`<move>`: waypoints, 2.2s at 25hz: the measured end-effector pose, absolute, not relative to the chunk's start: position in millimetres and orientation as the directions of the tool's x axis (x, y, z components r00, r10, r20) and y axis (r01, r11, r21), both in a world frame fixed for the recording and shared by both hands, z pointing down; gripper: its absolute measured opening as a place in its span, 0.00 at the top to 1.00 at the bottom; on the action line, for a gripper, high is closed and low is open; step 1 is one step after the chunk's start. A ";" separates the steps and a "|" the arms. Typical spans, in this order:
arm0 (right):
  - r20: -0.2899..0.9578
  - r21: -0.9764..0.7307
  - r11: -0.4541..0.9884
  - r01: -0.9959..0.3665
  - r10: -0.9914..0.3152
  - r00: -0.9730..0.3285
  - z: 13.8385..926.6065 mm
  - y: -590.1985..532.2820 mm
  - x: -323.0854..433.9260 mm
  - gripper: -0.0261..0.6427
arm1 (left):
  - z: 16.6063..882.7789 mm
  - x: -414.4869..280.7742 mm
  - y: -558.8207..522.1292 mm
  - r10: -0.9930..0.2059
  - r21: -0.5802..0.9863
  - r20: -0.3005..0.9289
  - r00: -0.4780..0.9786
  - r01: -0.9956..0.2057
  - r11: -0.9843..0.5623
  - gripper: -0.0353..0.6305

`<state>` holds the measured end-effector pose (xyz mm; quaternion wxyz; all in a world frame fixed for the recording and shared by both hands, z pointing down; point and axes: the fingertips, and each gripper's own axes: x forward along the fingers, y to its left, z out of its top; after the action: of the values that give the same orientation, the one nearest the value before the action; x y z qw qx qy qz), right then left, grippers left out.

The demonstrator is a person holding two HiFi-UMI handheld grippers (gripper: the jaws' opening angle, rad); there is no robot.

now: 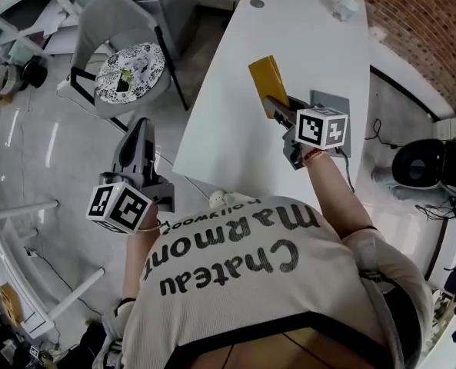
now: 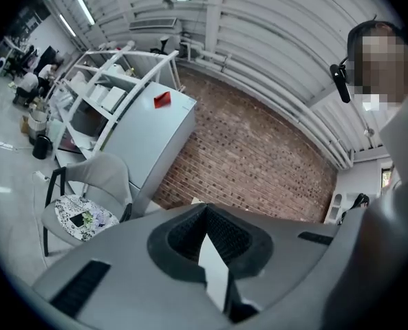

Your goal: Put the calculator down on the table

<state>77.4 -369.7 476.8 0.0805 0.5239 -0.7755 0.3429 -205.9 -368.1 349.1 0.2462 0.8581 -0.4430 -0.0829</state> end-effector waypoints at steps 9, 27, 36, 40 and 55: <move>0.610 -0.445 0.336 -0.830 -0.565 -0.556 541.3 -375.0 68.8 0.82 | 364.6 -206.4 -356.7 -0.807 0.494 0.123 0.578 -0.741 -0.455 0.94; 0.714 -0.353 0.435 -0.829 -0.448 -0.539 592.9 -409.8 77.9 0.82 | 360.8 -228.9 -330.9 -0.854 0.431 0.175 0.491 -0.818 -0.382 0.94; 0.698 -0.450 0.466 -0.762 -0.349 -0.625 602.8 -413.0 73.7 0.82 | 365.0 -247.9 -318.2 -0.882 0.450 0.197 0.428 -0.839 -0.307 0.94; 0.704 -0.424 0.489 -0.762 -0.352 -0.617 605.3 -416.4 80.3 0.82 | 362.7 -250.4 -318.4 -0.880 0.461 0.204 0.429 -0.835 -0.300 0.94; 0.717 -0.389 0.410 -0.825 -0.428 -0.550 610.6 -443.3 108.4 0.71 | 369.1 -243.2 -321.0 -0.882 0.489 0.210 0.421 -0.827 -0.278 0.94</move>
<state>108.4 -443.3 610.6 0.2652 0.3930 -0.7968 0.3746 -243.2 -321.0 369.1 0.2723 0.7979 -0.5354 -0.0509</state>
